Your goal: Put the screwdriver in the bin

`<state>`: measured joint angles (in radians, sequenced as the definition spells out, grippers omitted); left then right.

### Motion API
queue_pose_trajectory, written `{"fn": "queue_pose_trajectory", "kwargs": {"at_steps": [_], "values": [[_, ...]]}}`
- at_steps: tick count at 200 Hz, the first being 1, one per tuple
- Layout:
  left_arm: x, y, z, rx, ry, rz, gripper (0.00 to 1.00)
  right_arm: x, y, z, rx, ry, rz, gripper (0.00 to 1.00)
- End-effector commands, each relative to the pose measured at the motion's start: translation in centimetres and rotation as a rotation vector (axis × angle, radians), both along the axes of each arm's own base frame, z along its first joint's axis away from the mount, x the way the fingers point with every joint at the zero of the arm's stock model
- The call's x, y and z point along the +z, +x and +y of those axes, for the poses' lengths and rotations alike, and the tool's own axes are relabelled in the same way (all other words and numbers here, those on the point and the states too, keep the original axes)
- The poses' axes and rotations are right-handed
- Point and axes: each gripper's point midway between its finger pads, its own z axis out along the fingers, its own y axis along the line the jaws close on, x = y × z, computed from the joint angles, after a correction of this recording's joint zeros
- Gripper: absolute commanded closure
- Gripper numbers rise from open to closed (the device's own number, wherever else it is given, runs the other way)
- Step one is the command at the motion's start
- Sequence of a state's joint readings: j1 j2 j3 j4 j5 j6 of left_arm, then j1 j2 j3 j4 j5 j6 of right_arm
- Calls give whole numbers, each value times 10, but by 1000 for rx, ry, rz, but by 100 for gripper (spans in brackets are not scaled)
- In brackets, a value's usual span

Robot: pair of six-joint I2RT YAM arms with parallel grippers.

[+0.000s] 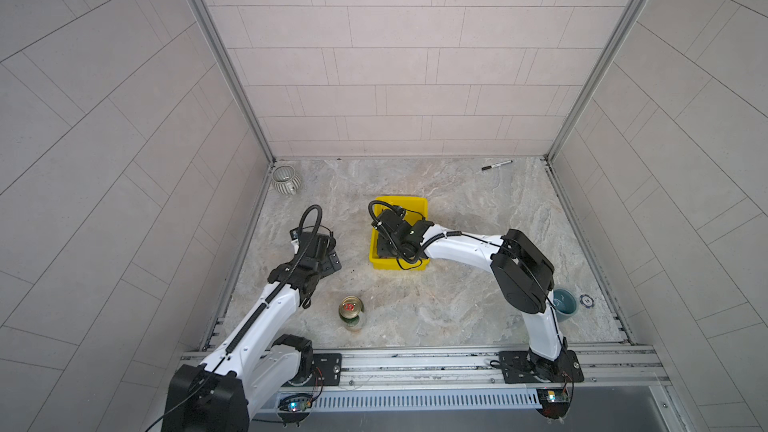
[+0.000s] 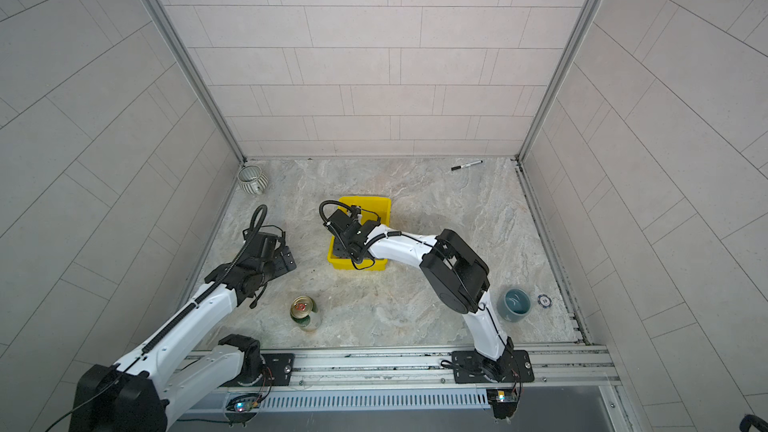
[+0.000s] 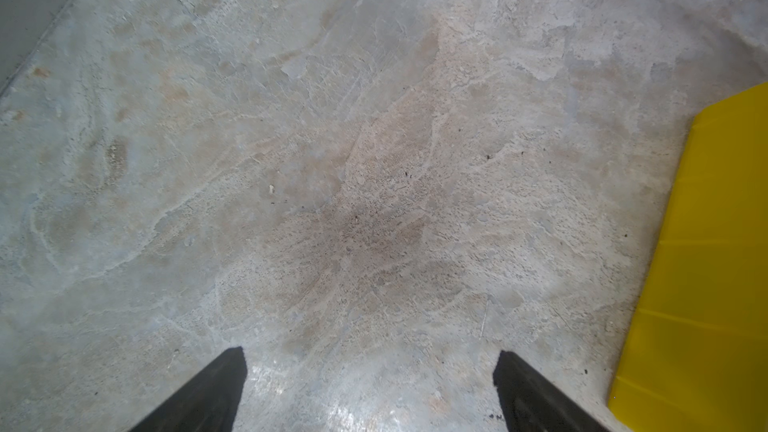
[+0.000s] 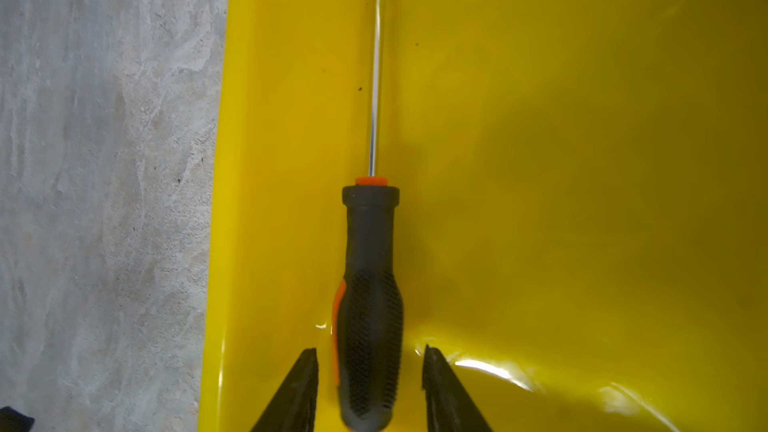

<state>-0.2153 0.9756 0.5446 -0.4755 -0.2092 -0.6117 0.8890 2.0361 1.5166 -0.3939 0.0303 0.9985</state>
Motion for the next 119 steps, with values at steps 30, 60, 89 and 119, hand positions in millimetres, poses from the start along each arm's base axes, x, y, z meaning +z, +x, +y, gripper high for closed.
{"fn": "queue_pose_trajectory", "kwargs": {"at_steps": [30, 60, 89, 119], "values": [[-5, -3, -1, -6, -9, 17, 0, 81, -6, -42, -33, -10, -146, 53], [-6, -4, -3, -18, -19, 27, 0, 126, -20, -117, -64, -154, -347, 50], [-7, -4, -5, -25, -29, 26, 0, 136, -42, -195, -25, -418, -512, 36], [-9, -3, -7, -30, -37, 33, 0, 133, -68, -268, -58, -636, -573, 22]]}}
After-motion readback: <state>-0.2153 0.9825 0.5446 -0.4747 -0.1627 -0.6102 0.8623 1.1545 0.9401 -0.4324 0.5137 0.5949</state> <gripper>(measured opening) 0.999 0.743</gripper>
